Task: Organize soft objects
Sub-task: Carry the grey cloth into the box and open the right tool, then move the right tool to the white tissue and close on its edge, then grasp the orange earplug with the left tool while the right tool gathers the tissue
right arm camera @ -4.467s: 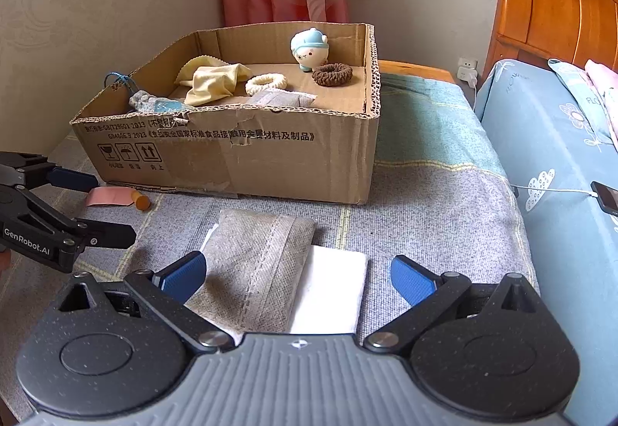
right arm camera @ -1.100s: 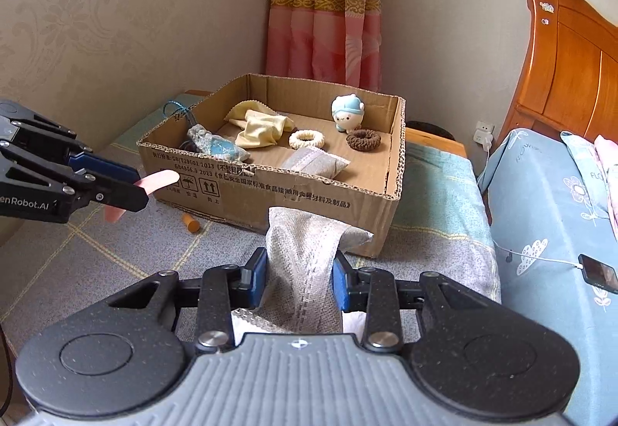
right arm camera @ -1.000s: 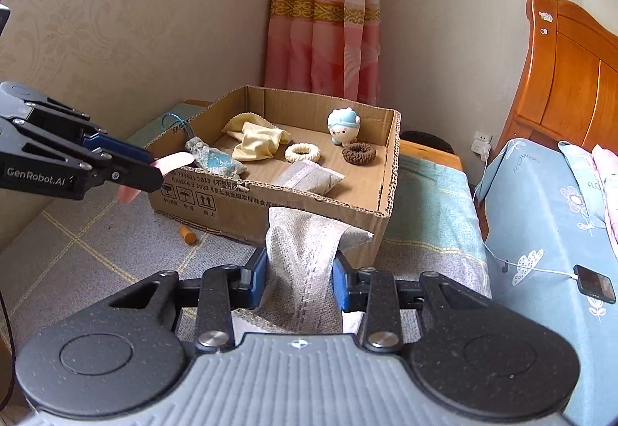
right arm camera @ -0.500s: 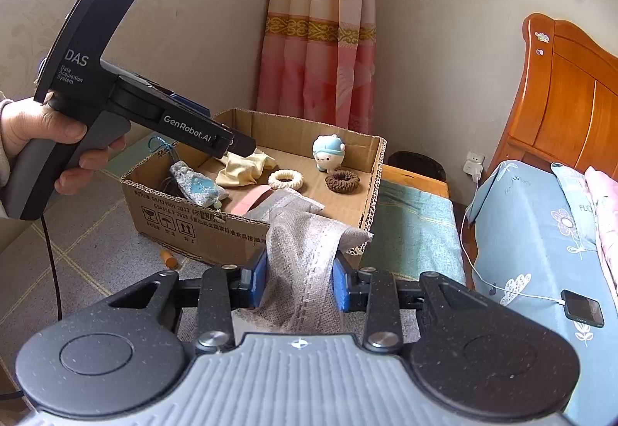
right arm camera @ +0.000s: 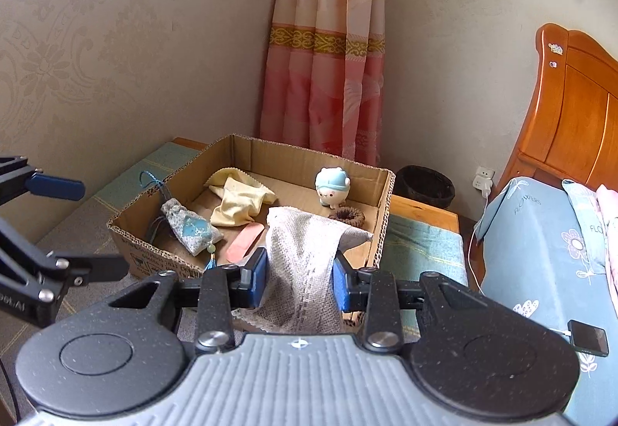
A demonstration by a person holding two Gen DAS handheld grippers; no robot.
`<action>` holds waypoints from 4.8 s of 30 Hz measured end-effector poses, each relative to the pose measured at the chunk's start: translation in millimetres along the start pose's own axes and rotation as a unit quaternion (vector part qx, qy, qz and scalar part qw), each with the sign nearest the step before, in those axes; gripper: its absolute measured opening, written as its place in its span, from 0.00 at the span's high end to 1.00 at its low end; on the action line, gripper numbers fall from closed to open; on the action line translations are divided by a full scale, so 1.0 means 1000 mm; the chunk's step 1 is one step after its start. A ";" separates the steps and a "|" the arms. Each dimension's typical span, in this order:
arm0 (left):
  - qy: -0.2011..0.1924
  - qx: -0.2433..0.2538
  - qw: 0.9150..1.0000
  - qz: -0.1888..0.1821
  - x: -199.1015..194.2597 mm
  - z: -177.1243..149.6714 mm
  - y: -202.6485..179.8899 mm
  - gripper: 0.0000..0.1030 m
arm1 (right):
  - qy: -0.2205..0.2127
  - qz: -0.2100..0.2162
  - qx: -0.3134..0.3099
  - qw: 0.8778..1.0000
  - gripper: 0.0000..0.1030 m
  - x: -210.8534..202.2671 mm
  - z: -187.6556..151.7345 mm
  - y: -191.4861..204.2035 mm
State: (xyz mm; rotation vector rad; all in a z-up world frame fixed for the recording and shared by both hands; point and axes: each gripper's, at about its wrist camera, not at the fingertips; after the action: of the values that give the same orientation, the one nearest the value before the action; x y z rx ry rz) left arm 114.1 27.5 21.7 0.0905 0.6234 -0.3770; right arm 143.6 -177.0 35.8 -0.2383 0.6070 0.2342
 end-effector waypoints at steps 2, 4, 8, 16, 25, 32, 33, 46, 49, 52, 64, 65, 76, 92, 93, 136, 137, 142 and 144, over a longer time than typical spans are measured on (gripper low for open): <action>-0.002 -0.002 1.000 0.007 -0.005 -0.005 0.002 0.01 | 0.001 0.007 -0.007 1.000 0.62 0.012 0.014 0.002; -0.006 -0.008 1.000 0.015 -0.010 -0.009 0.006 0.01 | 0.003 0.017 -0.007 1.000 0.62 0.026 0.029 0.005; -0.013 -0.023 0.999 0.035 -0.019 -0.016 0.016 0.01 | 0.005 0.029 -0.022 0.999 0.62 0.057 0.057 0.017; -0.013 -0.057 0.995 0.075 -0.029 -0.028 0.035 0.01 | 0.010 0.047 -0.039 0.998 0.52 0.126 0.106 0.055; -0.009 -0.061 0.994 0.086 -0.033 -0.032 0.042 0.01 | 0.024 0.040 -0.016 0.999 0.03 0.139 0.103 0.059; -0.004 -0.050 0.994 0.093 -0.035 -0.035 0.032 0.01 | 0.019 0.032 -0.012 0.999 0.00 0.102 0.087 0.052; -0.003 -0.049 0.994 0.094 -0.035 -0.036 0.031 0.01 | 0.019 0.032 -0.014 0.999 0.00 0.097 0.085 0.051; 0.024 -0.058 0.992 0.113 -0.029 -0.040 0.023 0.01 | 0.016 0.009 -0.017 1.000 0.00 0.030 0.027 0.048; 0.027 -0.055 0.992 0.111 -0.028 -0.039 0.020 0.01 | 0.017 -0.005 -0.004 1.000 0.00 0.019 0.011 0.045; 0.026 -0.053 0.992 0.109 -0.028 -0.039 0.016 0.01 | 0.028 -0.005 0.018 0.999 0.00 0.011 -0.002 0.041; 0.027 -0.052 0.993 0.102 -0.025 -0.037 0.013 0.01 | 0.108 -0.023 0.018 0.994 0.00 0.020 -0.066 0.061; 0.029 -0.054 0.993 0.101 -0.024 -0.038 0.014 0.01 | 0.115 -0.022 0.017 0.993 0.00 0.022 -0.071 0.064; 0.046 -0.055 0.994 0.088 -0.014 -0.043 0.014 0.01 | 0.147 -0.038 -0.010 0.988 0.00 0.039 -0.103 0.080; 0.085 -0.044 0.995 0.005 0.043 -0.053 0.002 0.01 | 0.157 -0.045 0.070 0.984 0.00 0.030 -0.125 0.021; 0.091 -0.046 0.995 0.003 0.050 -0.056 0.002 0.01 | 0.156 -0.045 0.070 0.984 0.00 0.030 -0.125 0.022; 0.097 0.041 0.991 -0.079 0.087 -0.054 -0.017 0.50 | 0.124 -0.023 0.055 0.990 0.00 0.024 -0.132 0.024; 0.100 0.045 0.990 -0.084 0.086 -0.055 -0.018 0.50 | 0.124 -0.023 0.055 0.990 0.00 0.024 -0.132 0.024; 0.105 0.058 0.988 -0.097 0.081 -0.058 -0.024 0.50 | 0.124 -0.023 0.055 0.990 0.00 0.024 -0.132 0.025; 0.103 0.055 0.989 -0.089 0.083 -0.058 -0.021 0.50 | 0.124 -0.023 0.055 0.990 0.00 0.024 -0.132 0.024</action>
State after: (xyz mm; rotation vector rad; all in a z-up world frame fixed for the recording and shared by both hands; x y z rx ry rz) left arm 136.0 -7.3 -72.7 0.1820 0.8169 -0.5794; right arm 85.3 -188.3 -86.5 -0.1754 0.8579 0.1269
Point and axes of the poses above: each gripper's, at about its wrist camera, not at the fingertips, and x roughly the way its jaws point, y to its left, z to its top, and after that the axes turned 5 degrees about -z, right-handed
